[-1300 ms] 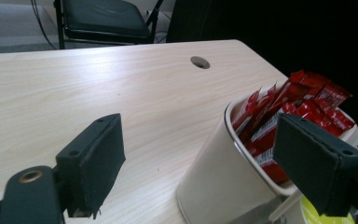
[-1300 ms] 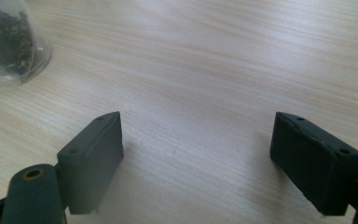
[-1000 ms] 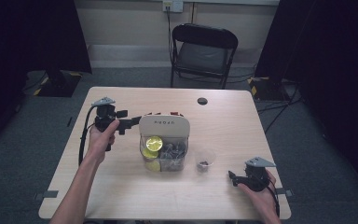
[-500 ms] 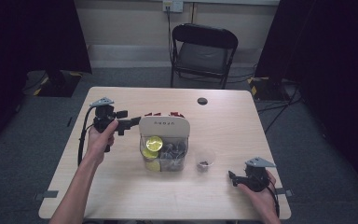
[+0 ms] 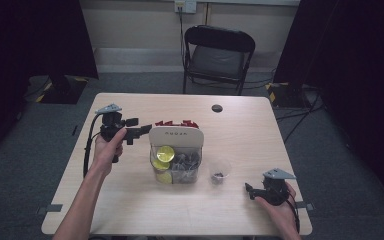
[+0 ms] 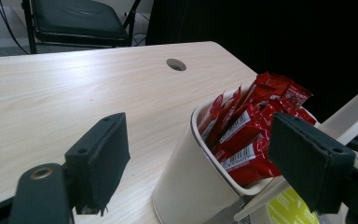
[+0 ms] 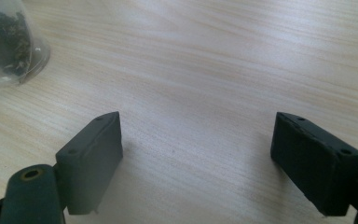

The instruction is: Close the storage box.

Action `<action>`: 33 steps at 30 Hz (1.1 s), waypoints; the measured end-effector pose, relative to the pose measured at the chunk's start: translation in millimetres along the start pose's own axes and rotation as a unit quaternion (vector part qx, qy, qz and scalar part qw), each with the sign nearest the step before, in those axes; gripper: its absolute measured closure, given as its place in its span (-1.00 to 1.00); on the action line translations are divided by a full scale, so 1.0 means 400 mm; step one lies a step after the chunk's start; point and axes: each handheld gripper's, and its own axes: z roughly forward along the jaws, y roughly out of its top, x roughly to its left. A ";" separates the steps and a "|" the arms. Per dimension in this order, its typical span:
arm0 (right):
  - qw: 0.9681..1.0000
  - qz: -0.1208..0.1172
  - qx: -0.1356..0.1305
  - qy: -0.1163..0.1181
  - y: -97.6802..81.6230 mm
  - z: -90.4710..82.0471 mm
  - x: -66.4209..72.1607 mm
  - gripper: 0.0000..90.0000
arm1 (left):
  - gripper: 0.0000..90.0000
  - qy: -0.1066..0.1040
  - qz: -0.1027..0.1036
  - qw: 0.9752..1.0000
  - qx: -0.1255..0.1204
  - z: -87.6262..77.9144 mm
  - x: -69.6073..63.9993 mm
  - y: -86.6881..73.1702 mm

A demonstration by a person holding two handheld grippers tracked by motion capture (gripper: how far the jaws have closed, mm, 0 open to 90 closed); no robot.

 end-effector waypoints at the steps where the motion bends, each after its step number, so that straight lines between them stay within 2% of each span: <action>1: 1.000 0.000 0.000 0.000 0.000 0.000 0.000 -0.64 | -0.55 -0.002 -0.001 1.000 0.001 -0.001 -0.001 -0.001; 14: 1.000 0.000 0.000 0.000 0.000 0.000 0.000 -0.64 | -0.58 0.003 0.021 1.000 0.016 -0.005 -0.031 -0.008; 21: 1.000 0.001 0.000 -0.001 0.000 0.000 0.001 -0.64 | -0.60 0.002 0.019 1.000 0.013 -0.008 -0.033 -0.012; 33: 1.000 0.000 0.000 0.001 0.001 0.001 0.000 -0.64 | -0.61 0.001 0.023 0.999 0.023 -0.004 -0.044 -0.017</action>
